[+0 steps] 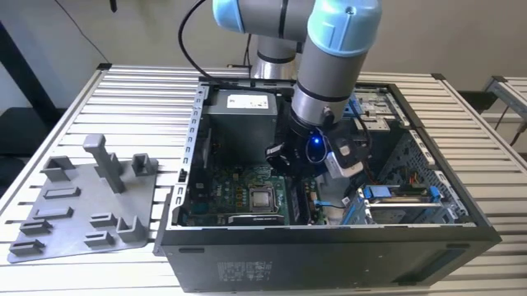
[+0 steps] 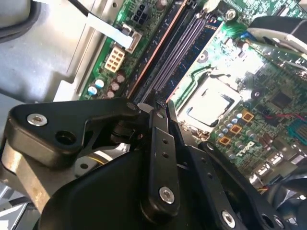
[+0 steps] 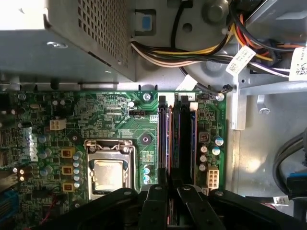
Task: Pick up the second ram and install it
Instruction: 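Insert the second ram into the second slot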
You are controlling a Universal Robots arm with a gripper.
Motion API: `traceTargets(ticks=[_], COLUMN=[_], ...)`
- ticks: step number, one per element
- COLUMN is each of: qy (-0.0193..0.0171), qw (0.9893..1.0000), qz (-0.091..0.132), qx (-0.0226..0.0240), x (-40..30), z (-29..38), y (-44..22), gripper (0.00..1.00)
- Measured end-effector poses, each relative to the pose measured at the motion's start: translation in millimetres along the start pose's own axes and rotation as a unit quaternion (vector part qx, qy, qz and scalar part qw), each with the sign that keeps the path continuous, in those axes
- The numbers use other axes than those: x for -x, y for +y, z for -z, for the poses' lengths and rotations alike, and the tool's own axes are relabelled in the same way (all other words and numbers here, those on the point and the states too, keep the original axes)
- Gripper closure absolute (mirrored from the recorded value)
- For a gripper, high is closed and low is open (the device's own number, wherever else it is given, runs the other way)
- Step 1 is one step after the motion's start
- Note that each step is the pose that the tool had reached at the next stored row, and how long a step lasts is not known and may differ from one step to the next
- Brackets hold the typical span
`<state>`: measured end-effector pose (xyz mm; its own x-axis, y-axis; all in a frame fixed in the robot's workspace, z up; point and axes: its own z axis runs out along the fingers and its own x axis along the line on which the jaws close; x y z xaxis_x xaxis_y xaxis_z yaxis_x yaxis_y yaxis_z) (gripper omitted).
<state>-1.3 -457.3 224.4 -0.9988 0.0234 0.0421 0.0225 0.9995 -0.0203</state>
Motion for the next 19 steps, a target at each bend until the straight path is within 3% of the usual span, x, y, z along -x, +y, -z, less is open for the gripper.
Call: traceTargets(ticks=[19], qy=[0.0009], qw=[1.0000], qz=[0.000], qx=[0.0000], x=[2.4], z=[-2.2], y=[-2.2], gripper=[0.86])
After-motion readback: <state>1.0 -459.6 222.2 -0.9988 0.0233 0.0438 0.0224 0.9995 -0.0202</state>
